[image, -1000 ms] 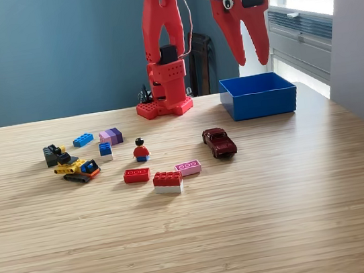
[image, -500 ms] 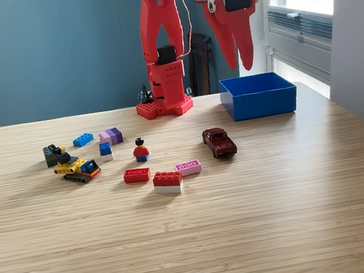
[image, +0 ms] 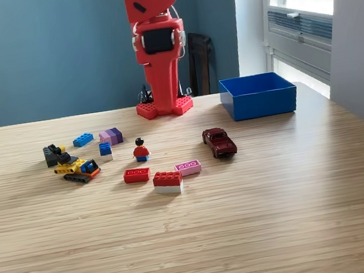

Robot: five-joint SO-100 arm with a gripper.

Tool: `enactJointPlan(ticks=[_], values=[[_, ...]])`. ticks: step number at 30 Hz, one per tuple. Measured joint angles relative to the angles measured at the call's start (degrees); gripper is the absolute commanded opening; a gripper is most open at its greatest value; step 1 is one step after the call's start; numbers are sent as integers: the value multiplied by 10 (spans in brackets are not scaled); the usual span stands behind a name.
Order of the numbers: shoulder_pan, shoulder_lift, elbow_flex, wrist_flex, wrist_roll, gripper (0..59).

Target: Grasp a lego block and put it in the bin.

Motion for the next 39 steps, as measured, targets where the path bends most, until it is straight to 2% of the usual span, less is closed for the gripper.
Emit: enactJointPlan(ticks=[7, 14, 17, 20, 23, 28, 39], values=[[102, 0, 25, 0, 47, 199], [171, 1, 71, -1, 96, 146], [189, 2, 95, -18, 113, 172], [218, 8, 152, -47, 121, 217], [247, 9, 206, -76, 121, 254], [291, 9, 281, -120, 93, 260], [343, 9, 321, -165, 51, 263]])
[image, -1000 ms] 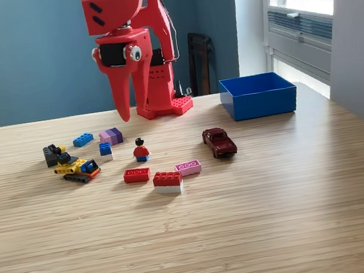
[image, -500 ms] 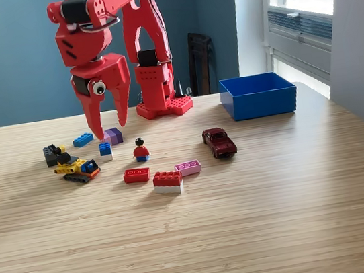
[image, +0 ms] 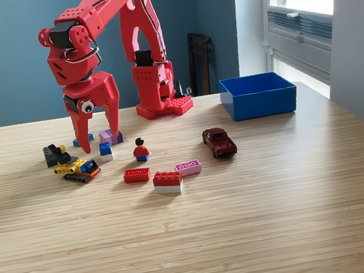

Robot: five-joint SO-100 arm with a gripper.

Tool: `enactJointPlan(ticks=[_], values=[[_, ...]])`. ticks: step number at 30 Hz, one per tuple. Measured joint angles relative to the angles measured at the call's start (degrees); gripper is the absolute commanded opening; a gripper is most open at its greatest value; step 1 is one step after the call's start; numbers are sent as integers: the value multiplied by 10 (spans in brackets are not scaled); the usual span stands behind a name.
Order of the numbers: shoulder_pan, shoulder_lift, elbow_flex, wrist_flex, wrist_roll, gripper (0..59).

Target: Grasp a lego block and put it in the bin.

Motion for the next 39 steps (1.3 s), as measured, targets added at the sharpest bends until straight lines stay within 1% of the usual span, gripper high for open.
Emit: enactJointPlan(ticks=[12, 20, 22, 26, 28, 29, 33, 36, 39], values=[[0, 12, 72, -92, 2, 259], [-14, 22, 89, -139, 3, 246], [-19, 22, 89, -142, 7, 216], [-33, 22, 89, -142, 17, 85], [-39, 22, 89, -142, 21, 36], [-41, 22, 91, -142, 23, 22], [-48, 22, 95, -142, 25, 1], [-48, 22, 95, -142, 25, 1], [-48, 22, 89, -122, 15, 1]])
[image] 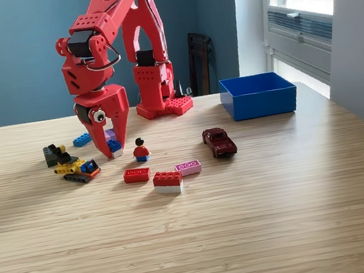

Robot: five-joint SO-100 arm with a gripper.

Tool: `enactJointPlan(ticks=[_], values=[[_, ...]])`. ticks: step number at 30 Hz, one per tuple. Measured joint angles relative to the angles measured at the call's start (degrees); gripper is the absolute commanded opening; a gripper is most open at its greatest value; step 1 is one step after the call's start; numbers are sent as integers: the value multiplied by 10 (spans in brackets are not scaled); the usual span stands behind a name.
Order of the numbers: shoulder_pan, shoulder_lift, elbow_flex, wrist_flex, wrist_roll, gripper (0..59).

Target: Grasp a lego block and put it in the bin.

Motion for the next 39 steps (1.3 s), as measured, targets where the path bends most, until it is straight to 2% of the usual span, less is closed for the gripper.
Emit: enactJointPlan(ticks=[4, 12, 16, 19, 33, 39], values=[[-4, 0, -69, 74, -22, 1], [-72, -1, -324, 272, -85, 0], [-144, -1, -421, 333, -102, 0], [-222, -1, -430, 350, -101, 0], [-691, -1, -405, 352, -31, 0], [-882, -1, -388, 352, -43, 0]])
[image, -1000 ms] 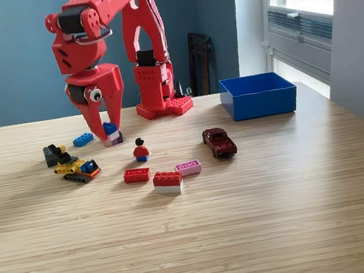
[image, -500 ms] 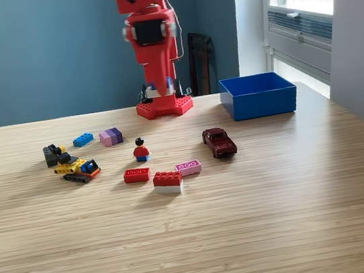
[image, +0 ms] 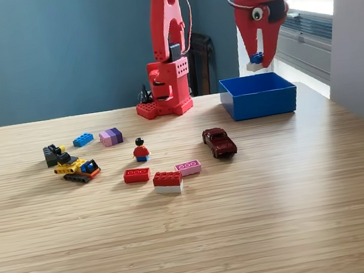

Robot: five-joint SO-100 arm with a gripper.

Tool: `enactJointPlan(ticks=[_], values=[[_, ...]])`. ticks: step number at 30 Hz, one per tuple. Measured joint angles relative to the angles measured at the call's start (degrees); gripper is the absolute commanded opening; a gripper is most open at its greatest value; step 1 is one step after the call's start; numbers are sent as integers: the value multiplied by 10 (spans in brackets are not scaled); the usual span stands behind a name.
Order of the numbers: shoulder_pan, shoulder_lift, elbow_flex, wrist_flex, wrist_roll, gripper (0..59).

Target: Grasp a lego block and put it in the bin.

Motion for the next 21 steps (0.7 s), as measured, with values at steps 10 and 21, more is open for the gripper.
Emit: enactJointPlan(ticks=[10, 21], values=[[-153, 0, 29, 0, -23, 3], [-156, 0, 51, 0, -34, 234]])
